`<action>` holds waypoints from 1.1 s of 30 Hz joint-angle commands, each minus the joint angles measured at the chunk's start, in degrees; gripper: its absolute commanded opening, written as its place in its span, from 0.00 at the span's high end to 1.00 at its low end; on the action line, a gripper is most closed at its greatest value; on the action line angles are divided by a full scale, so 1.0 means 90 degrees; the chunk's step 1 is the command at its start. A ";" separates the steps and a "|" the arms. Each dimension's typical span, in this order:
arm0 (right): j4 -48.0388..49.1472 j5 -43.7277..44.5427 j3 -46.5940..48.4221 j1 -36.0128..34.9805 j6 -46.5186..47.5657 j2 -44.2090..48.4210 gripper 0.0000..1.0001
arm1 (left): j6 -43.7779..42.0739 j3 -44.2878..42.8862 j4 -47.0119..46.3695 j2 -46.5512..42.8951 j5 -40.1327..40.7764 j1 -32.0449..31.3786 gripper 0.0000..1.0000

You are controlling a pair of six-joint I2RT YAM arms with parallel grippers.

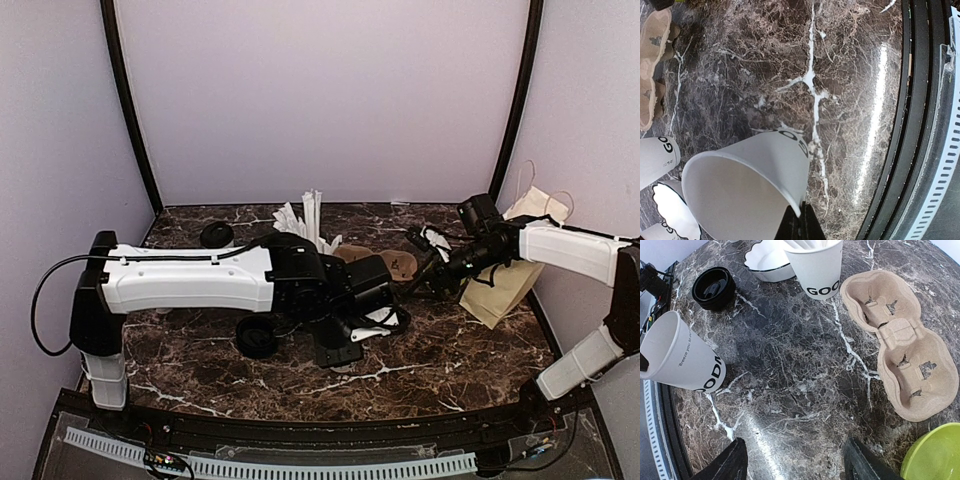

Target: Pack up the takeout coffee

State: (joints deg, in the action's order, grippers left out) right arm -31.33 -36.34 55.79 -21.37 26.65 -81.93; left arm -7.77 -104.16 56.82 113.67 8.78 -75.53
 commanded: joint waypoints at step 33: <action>-0.0082 -0.0290 0.0032 0.0005 0.0065 -0.0213 0.34 | 0.0939 0.2508 0.0725 -0.2058 -0.0272 0.1403 0.49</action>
State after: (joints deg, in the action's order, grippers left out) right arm -31.53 -37.82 55.79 -21.37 26.76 -83.44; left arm 1.61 -86.56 63.99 94.70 10.00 -63.33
